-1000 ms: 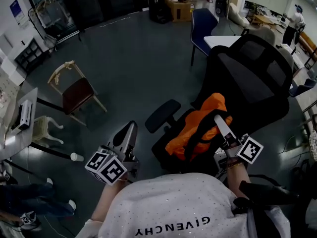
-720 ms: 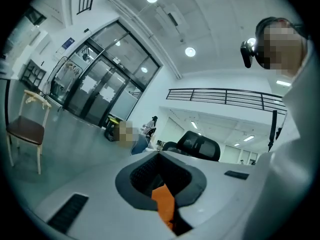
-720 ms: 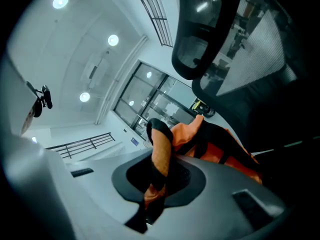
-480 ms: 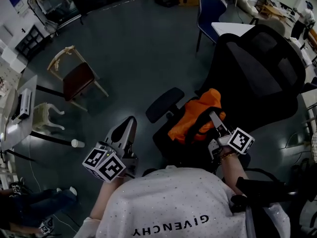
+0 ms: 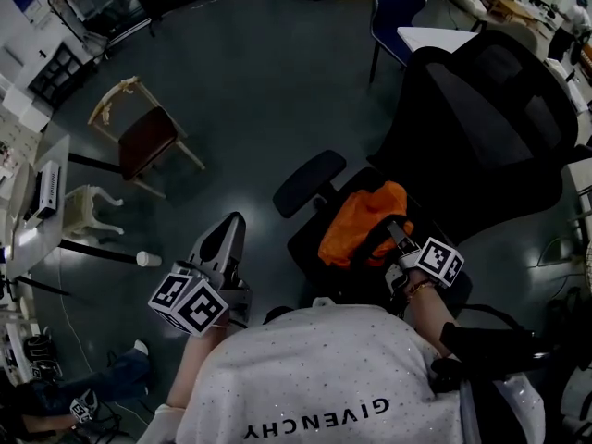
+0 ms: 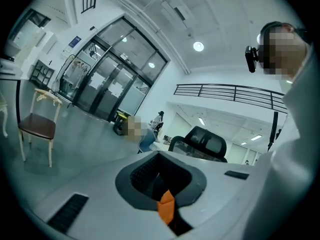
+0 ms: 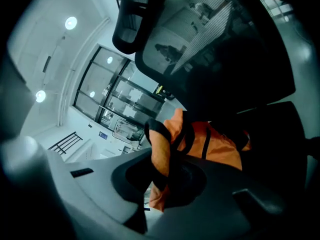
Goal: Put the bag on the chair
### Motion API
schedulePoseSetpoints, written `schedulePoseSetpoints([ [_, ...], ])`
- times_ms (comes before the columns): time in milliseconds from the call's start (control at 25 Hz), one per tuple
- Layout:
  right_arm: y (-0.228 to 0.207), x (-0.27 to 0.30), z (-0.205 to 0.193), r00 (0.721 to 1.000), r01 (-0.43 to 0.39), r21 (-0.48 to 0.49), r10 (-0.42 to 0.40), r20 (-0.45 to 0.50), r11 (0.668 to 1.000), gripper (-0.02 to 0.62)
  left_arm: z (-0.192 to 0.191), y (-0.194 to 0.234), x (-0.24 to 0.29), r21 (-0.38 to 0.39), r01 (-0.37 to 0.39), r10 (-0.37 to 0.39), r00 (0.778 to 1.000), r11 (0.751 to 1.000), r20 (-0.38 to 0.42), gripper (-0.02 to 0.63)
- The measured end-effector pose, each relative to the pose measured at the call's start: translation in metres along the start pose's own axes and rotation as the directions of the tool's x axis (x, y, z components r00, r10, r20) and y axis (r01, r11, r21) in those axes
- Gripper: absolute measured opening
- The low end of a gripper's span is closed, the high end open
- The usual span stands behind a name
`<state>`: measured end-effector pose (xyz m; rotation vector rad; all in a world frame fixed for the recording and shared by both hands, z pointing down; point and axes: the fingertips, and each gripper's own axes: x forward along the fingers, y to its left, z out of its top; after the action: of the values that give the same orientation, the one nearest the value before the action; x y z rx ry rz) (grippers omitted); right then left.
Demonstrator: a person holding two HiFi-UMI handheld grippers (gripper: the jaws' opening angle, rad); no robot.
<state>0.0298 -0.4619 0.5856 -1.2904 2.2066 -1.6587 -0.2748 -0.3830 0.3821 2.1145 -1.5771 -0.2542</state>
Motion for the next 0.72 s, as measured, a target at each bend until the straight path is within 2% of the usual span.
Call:
schedulePoseSetpoints([
  [200,-0.016,-0.008,-0.017,1.0,0.008,0.032,-0.007,-0.028,0.999,0.03,-0.015,0.004,0.002,-0.011,-0.013,0.013,0.999,1.0,-0.029,0.002],
  [400,-0.029,-0.013,-0.033,0.999,0.02,0.061,-0.017,-0.05,0.998,0.031,-0.022,-0.007,0.009,-0.017,0.013,-0.014,0.998,1.0,-0.058,0.002],
  [720,-0.048,-0.018,-0.035,0.993,0.087,-0.057,-0.092,-0.078,0.995,0.031,-0.024,-0.014,0.012,-0.001,0.029,-0.029,0.998,1.0,-0.057,0.002],
])
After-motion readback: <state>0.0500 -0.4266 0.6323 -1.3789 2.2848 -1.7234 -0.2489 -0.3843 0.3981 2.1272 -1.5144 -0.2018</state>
